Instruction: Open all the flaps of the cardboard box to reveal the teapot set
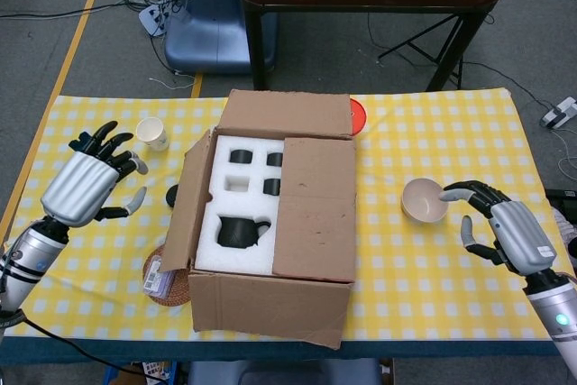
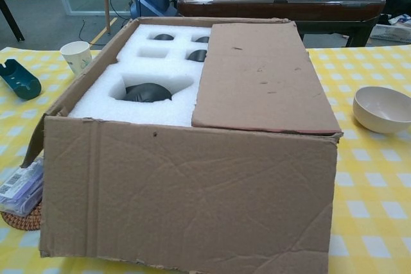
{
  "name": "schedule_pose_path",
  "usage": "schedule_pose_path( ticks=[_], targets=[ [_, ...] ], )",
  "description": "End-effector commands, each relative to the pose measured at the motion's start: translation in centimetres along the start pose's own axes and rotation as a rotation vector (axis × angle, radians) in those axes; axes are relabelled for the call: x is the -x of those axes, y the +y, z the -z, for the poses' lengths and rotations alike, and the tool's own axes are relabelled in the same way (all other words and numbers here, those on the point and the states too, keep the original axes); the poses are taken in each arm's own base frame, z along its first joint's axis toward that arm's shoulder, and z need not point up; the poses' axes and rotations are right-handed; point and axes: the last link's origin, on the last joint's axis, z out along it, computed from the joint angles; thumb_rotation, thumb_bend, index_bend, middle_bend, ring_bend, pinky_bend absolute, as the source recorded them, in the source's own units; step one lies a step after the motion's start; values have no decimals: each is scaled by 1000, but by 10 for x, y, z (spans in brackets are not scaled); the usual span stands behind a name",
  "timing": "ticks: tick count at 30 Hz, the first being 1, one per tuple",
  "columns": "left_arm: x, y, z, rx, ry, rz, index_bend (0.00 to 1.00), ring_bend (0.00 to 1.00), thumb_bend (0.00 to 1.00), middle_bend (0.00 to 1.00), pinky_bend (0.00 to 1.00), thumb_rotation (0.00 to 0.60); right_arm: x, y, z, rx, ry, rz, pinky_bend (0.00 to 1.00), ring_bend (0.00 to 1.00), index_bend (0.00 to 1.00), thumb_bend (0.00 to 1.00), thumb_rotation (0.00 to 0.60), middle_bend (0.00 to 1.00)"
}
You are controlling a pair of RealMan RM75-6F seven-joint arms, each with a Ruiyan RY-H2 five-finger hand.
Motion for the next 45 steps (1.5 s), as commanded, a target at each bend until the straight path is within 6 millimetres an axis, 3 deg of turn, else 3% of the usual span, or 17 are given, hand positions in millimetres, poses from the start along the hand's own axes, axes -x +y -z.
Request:
schedule_pose_path(
  ticks=[1,5,14,20,33,45],
  targets=[
    [3,-1,2,-12,-10,11,513,149,492,421,0,230,5,-11,-8,-42,-44,31,243,166,290,685,600,243],
    [9,-3,7,-52,-51,77,487,148,491,420,0,241,13,-30,-23,-116,-110,106,243,166,290,745,600,243],
    [23,-9,26,-137,-54,161,410,148,491,388,0,256,43,-75,-76,-284,-206,293,243,166,290,993,600,245],
    [37,-18,44,-229,-67,196,404,147,491,382,0,257,65,-103,-111,-381,-230,376,244,166,290,1000,600,248],
    [55,-35,83,-355,-99,208,406,148,491,378,0,254,113,-143,-160,-462,-310,438,243,166,290,1000,600,257],
    [61,-36,91,-359,-131,218,408,148,491,377,0,253,140,-172,-192,-510,-344,503,240,166,359,1000,600,343]
  ],
)
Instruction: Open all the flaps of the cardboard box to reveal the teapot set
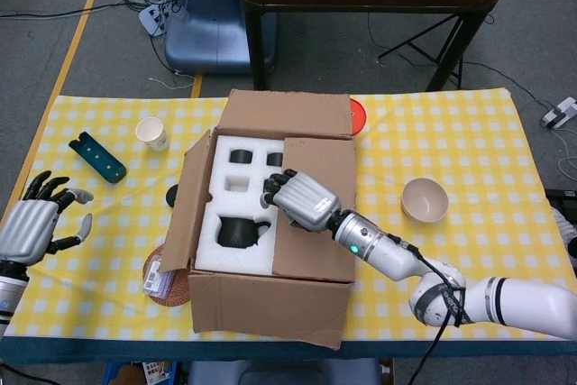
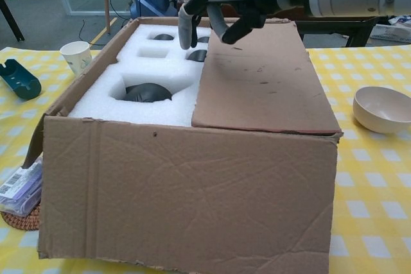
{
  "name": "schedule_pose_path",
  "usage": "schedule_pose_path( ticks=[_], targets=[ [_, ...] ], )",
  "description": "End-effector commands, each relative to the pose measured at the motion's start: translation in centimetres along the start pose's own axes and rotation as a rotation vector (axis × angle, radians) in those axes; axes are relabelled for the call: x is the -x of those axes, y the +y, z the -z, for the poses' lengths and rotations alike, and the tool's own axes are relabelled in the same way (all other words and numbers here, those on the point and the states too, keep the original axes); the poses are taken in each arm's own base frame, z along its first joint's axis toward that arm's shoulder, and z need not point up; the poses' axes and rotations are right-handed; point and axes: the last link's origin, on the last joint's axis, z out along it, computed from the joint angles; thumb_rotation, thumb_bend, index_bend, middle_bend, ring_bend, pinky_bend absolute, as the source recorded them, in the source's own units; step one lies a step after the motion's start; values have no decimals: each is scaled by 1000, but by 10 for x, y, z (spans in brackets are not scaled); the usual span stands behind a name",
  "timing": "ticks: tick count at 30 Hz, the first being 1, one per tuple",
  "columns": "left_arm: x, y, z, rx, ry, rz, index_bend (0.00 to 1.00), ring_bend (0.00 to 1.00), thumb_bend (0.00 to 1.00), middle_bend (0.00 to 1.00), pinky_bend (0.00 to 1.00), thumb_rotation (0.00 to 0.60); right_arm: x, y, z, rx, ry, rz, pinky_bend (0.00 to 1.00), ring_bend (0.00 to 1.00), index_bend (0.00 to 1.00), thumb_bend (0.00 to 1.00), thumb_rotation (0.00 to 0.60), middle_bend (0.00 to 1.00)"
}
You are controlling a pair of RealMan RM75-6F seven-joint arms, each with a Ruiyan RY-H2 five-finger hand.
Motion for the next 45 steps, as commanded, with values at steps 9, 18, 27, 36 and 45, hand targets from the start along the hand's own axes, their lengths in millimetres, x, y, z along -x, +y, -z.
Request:
schedule_pose_path(
  ticks=[9,18,27,36,45],
  targets=[
    [6,-4,2,-8,-22,9,408,148,491,377,0,252,14,-7,-13,-8,-53,53,240,166,379,1000,600,349],
    [7,-6,2,-11,-26,14,409,148,491,377,0,250,16,-6,-8,-4,-67,86,240,166,398,1000,600,401],
    [7,-6,1,-9,-20,15,410,148,491,362,0,253,14,-6,1,-3,-54,98,240,183,404,1000,600,441],
    [6,-8,-1,-15,-15,15,414,148,491,363,0,253,-2,-3,17,10,12,94,240,193,405,1000,600,459],
    [5,-7,-3,-13,-7,17,419,148,491,363,0,253,-25,3,47,43,100,98,240,193,405,1000,600,466]
  ],
)
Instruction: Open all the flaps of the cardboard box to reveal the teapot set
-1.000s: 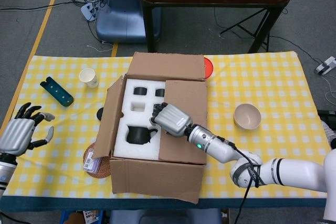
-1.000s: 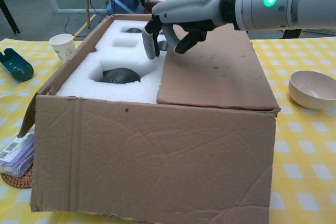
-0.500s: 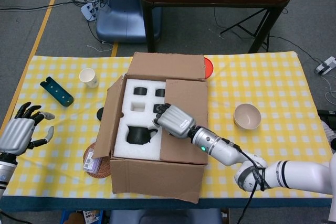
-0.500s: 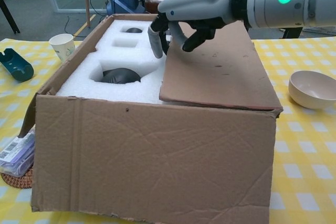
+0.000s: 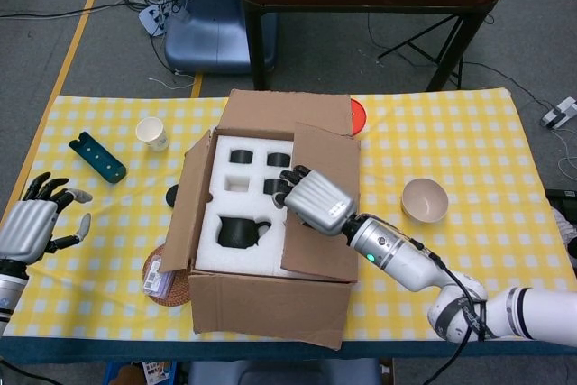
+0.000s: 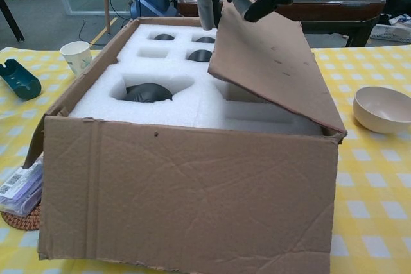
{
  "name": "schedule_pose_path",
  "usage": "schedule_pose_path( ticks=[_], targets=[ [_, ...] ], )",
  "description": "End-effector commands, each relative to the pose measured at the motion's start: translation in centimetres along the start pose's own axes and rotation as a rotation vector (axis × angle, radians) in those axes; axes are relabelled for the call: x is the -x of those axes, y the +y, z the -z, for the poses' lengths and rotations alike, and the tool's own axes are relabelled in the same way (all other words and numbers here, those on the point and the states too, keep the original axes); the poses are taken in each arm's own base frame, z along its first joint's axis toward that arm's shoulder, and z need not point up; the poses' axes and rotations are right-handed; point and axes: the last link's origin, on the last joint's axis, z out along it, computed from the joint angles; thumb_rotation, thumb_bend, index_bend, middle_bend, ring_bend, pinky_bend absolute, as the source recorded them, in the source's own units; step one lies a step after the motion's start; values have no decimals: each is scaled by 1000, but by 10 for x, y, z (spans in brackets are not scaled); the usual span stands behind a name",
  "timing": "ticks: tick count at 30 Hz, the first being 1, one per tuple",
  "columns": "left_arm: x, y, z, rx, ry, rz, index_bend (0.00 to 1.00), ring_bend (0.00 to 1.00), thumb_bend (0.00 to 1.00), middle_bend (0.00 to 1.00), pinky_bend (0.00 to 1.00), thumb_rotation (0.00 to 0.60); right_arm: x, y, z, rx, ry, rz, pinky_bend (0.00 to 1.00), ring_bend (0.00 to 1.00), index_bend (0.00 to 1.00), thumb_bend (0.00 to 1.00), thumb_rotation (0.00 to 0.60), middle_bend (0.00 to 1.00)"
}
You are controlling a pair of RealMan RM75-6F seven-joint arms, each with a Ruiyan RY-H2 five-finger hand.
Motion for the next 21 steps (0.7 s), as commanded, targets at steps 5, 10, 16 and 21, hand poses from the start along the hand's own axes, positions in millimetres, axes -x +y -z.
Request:
schedule_pose_path(
  ticks=[5,10,16,21],
  targets=[
    [-2,2,-2,4,8,1,420,148,491,362,0,251,-17,4,24,26,60,5,240,193,405,1000,600,471],
    [-4,5,-3,11,17,5,422,148,491,362,0,253,-29,7,41,46,106,9,240,193,405,1000,600,472],
    [-7,9,-5,24,20,-3,422,148,491,362,0,250,-37,16,66,95,132,27,240,193,405,1000,600,472],
    [-9,12,-7,28,20,-6,425,148,491,362,0,253,-39,27,88,152,144,30,240,193,405,1000,600,472]
  ],
)
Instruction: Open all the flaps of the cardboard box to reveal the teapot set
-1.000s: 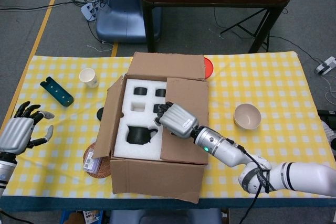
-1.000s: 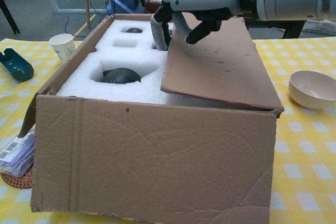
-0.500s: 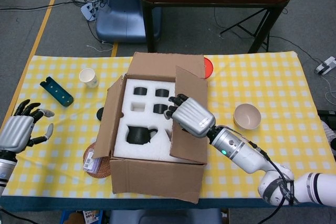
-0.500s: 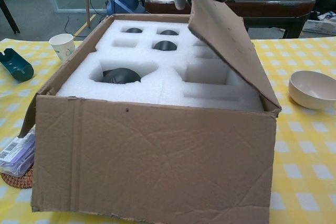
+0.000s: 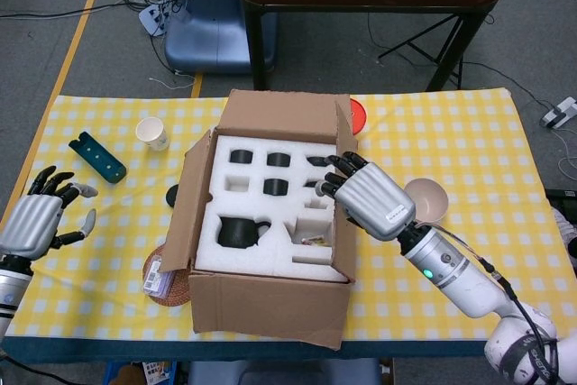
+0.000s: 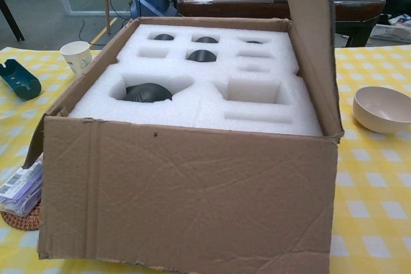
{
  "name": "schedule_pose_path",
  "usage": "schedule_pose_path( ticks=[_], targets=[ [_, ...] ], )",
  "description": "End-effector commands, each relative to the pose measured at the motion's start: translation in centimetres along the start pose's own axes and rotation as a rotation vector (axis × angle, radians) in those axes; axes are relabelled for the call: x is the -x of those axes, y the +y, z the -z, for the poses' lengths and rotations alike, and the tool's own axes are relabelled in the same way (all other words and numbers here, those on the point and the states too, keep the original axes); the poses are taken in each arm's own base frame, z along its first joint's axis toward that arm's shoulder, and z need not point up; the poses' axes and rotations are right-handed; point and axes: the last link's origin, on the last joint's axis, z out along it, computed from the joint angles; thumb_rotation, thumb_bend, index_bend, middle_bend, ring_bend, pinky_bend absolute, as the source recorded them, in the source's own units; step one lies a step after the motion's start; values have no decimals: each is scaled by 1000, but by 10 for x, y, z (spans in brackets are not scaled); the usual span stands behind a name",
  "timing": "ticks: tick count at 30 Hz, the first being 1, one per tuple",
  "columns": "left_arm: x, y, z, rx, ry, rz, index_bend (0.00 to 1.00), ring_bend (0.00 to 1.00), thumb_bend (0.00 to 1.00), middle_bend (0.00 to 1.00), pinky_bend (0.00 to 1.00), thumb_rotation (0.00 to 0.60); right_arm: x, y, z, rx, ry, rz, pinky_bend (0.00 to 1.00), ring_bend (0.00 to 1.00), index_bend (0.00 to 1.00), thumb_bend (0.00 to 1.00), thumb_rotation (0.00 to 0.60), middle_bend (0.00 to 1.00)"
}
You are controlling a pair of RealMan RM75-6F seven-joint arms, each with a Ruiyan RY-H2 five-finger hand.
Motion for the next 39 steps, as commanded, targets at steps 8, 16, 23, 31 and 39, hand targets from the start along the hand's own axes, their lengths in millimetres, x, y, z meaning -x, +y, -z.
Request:
schedule_pose_path(
  ticks=[8,16,23,31,39],
  targets=[
    [-3,7,-2,14,3,-5,426,148,491,362,0,251,-9,23,39,97,22,-14,240,193,405,1000,600,471],
    [-3,10,-2,17,-1,-8,426,148,491,362,0,251,-10,44,70,190,2,-27,240,194,405,1000,600,471],
    [-4,12,-2,16,1,-10,427,148,491,362,0,252,1,61,94,271,-41,-50,240,194,405,1000,600,471],
    [0,9,1,-1,24,5,429,148,490,362,0,254,13,73,108,327,-40,-65,240,194,403,837,600,429],
    [8,-4,11,-48,63,-7,411,151,483,357,0,444,40,79,136,406,-49,-83,240,193,244,504,600,291]
  ],
)
